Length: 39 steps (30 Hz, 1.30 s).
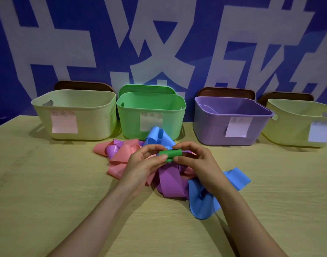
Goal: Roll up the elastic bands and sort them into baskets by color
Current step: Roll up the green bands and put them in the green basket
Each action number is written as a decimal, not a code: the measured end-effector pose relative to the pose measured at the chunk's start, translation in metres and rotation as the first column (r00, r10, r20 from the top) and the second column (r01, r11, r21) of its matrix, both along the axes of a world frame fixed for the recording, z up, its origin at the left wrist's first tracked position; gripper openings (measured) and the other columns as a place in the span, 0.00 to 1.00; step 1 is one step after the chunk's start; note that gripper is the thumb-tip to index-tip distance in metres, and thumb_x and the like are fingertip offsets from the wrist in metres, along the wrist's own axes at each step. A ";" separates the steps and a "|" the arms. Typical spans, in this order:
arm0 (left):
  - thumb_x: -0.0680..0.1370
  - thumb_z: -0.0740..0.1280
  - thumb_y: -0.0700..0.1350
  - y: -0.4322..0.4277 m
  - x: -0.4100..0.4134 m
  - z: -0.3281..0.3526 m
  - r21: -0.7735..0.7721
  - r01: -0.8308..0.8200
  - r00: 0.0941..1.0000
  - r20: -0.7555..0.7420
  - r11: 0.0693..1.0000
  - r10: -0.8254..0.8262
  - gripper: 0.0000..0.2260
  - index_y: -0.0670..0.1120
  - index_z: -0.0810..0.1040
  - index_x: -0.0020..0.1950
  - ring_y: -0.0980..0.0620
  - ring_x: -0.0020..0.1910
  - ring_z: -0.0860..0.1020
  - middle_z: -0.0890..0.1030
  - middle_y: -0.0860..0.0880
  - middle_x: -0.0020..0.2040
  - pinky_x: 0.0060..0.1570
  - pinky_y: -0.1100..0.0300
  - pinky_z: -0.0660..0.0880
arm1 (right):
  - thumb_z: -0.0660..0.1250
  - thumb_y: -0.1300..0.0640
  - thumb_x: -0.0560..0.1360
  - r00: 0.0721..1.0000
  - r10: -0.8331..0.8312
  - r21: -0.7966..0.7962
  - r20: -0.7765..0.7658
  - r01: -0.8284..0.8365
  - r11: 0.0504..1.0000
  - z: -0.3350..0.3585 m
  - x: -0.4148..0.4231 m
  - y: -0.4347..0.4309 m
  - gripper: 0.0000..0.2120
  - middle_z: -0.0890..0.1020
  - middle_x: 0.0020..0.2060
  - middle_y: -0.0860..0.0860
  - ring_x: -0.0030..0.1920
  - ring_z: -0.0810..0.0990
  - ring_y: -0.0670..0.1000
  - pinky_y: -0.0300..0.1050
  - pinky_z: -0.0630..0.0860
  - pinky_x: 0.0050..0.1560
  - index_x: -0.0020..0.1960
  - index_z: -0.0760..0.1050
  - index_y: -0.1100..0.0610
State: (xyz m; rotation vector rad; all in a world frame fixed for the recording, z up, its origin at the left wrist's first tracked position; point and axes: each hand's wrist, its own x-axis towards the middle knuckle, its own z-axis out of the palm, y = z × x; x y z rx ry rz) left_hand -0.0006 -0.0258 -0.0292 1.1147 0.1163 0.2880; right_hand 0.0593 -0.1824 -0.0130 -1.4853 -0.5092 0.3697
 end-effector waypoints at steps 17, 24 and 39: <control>0.70 0.70 0.28 -0.011 -0.017 0.044 0.258 -0.140 0.990 0.051 0.956 0.132 0.12 0.42 0.78 0.46 0.44 0.50 0.79 0.81 0.41 0.49 0.52 0.54 0.77 | 0.67 0.71 0.72 0.996 0.030 0.243 -0.084 -0.009 0.970 0.037 -0.010 0.012 0.13 0.78 0.48 0.58 0.45 0.80 0.51 0.42 0.77 0.51 0.51 0.78 0.57; 0.71 0.71 0.30 0.011 0.011 0.123 0.469 -0.197 0.971 0.217 0.861 0.104 0.13 0.45 0.74 0.48 0.54 0.42 0.78 0.78 0.50 0.45 0.44 0.69 0.75 | 0.68 0.72 0.71 0.998 -0.006 0.294 0.061 -0.013 0.956 0.113 0.022 0.039 0.16 0.77 0.45 0.55 0.47 0.80 0.50 0.41 0.78 0.52 0.55 0.75 0.59; 0.70 0.71 0.29 0.091 0.157 0.154 0.323 -0.060 0.973 -0.193 0.945 0.128 0.12 0.43 0.74 0.47 0.50 0.42 0.79 0.79 0.44 0.44 0.39 0.64 0.79 | 0.72 0.65 0.71 0.981 -0.054 -0.077 -0.186 0.040 0.996 0.144 0.168 0.117 0.08 0.76 0.32 0.51 0.31 0.76 0.45 0.36 0.75 0.38 0.46 0.74 0.59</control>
